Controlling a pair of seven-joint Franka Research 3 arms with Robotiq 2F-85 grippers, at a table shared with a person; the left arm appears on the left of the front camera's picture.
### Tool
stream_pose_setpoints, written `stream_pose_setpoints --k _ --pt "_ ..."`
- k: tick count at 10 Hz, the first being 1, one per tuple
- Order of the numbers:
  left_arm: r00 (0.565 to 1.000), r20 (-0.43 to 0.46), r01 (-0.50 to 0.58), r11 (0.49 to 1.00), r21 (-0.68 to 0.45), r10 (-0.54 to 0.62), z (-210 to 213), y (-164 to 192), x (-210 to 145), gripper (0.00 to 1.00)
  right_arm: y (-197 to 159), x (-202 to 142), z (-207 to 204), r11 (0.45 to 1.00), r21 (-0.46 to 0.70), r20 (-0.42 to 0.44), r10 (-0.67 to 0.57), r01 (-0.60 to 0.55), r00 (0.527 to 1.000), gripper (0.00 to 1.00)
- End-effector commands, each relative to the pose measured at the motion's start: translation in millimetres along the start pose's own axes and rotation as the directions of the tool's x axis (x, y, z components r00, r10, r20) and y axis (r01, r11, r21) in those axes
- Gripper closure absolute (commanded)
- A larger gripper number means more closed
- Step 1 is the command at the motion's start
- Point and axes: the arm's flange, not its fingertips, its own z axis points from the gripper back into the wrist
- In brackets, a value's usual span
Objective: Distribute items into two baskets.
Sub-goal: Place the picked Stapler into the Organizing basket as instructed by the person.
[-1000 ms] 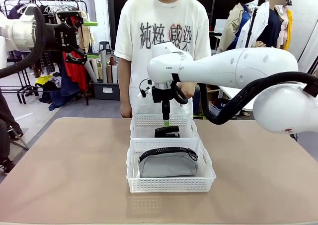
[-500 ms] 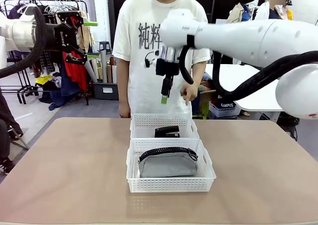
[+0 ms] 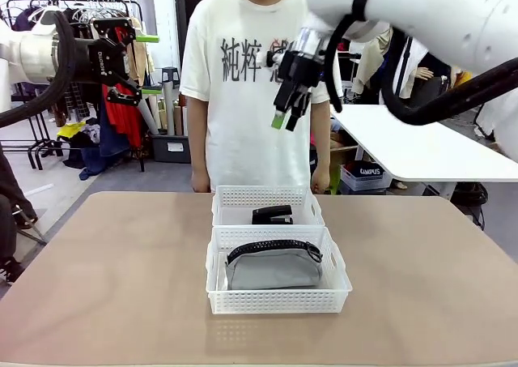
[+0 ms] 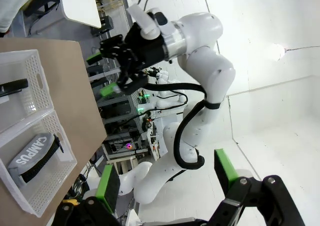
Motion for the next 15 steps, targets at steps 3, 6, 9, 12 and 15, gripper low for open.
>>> stream_pose_setpoints --k 3,6,9,12,15 --pt "1.000 0.006 0.005 1.000 0.001 -0.005 0.3 -2.3 -0.8 0.00 5.2 -72.6 44.1 0.974 0.143 0.119 -0.192 0.175 0.974 0.00" --pt "1.000 0.006 0.005 1.000 0.001 -0.005 0.3 -2.3 -0.8 0.00 -4.6 -85.9 51.8 0.975 0.053 0.199 -0.223 0.216 0.954 0.00" --pt "1.000 0.006 0.005 1.000 0.001 -0.005 0.3 -2.3 -0.8 0.00 -10.9 -66.8 71.3 0.973 0.136 0.123 -0.205 0.188 0.971 0.00" --pt "1.000 0.006 0.005 1.000 0.001 -0.005 0.3 -2.3 -0.8 0.00 -10.9 -66.8 71.3 0.973 0.136 0.123 -0.205 0.188 0.971 0.00" --pt "1.000 0.006 0.005 1.000 0.001 -0.005 0.3 -2.3 -0.8 0.00 -5.3 -89.0 82.9 0.949 0.188 0.199 -0.290 0.254 0.936 0.00"
